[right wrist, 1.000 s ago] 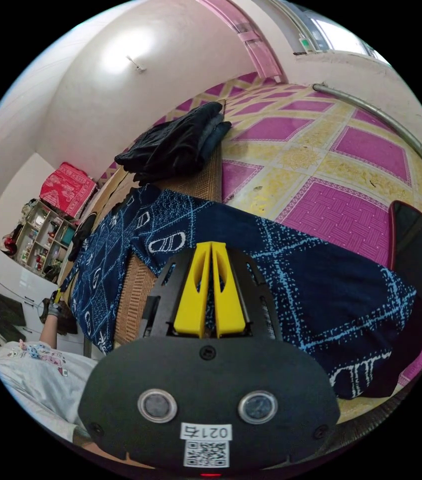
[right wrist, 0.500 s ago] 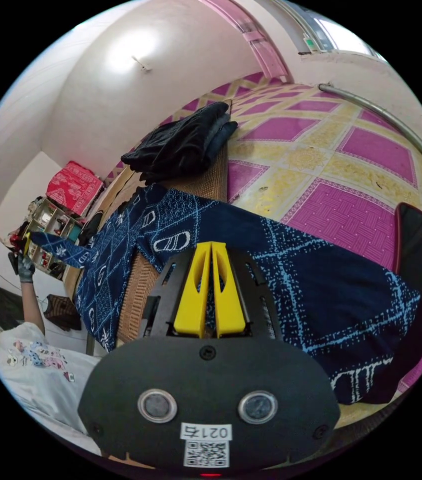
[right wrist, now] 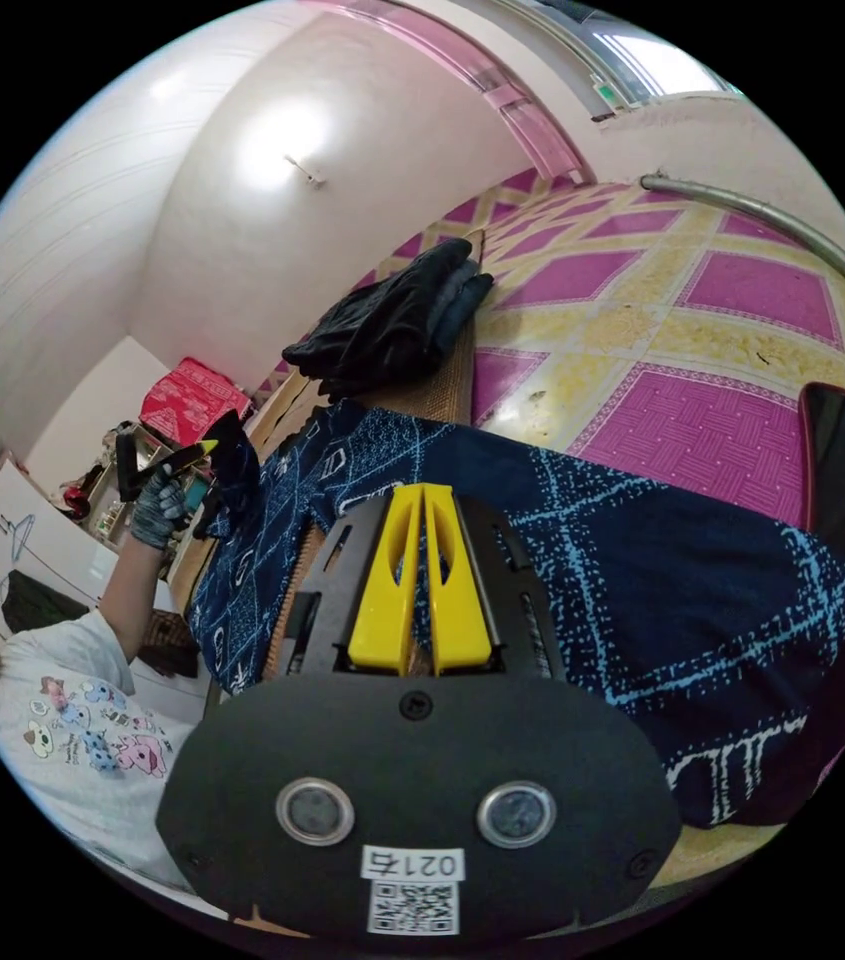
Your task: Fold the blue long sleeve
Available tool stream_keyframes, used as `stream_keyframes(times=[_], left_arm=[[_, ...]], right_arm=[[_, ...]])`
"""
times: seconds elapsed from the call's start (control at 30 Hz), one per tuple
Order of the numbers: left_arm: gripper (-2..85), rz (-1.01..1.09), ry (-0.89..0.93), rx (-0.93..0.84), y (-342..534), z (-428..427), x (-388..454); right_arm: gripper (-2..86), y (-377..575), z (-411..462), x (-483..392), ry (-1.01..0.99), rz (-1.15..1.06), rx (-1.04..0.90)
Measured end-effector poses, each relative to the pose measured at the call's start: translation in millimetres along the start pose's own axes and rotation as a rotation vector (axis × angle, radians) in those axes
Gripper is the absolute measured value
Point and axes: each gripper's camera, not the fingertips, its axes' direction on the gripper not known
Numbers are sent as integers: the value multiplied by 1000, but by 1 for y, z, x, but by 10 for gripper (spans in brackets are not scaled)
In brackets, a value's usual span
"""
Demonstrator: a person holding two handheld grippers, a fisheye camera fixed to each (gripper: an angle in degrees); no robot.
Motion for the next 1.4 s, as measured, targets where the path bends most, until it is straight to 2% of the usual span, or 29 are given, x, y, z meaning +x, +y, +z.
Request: stream_keyframes(times=[0.17, 0.23, 0.33, 0.53, 0.7, 0.77, 0.87, 0.97, 1.17, 1.27, 1.4], left_arm=[[-8, 50, 45, -62, -5, 89, 54], [-8, 35, 79, -134, 4, 151, 68], [-8, 28, 48, -171, 15, 203, 80], [-7, 34, 59, -105, 22, 227, 94], [8, -13, 98, -188, 31, 273, 89], [25, -47, 148, -195, 31, 278, 83], [64, 30, 174, -214, 33, 283, 87], [78, 121, 267, -198, 36, 275, 89], [45, 152, 346, -36, 62, 219, 67], [16, 135, 381, -14, 83, 198, 57], [-6, 127, 365, -27, 113, 177, 48]], right_arm=[[-6, 5, -10, 2, -22, -4, 19], [-6, 7, -13, 3, -24, -1, 25], [-6, 9, -16, 3, -26, 0, 30], [-6, 11, -19, 2, -26, 1, 23], [-4, 12, -20, 2, -24, 5, 27], [-1, 13, -21, 1, -34, -3, 27], [12, 19, -32, -2, -43, -11, 56], [46, 44, -73, -4, -2, 42, 195], [77, 118, -165, 18, 357, 364, 433], [97, 141, -173, 37, 358, 505, 441], [111, 152, -159, 36, 333, 577, 444]])
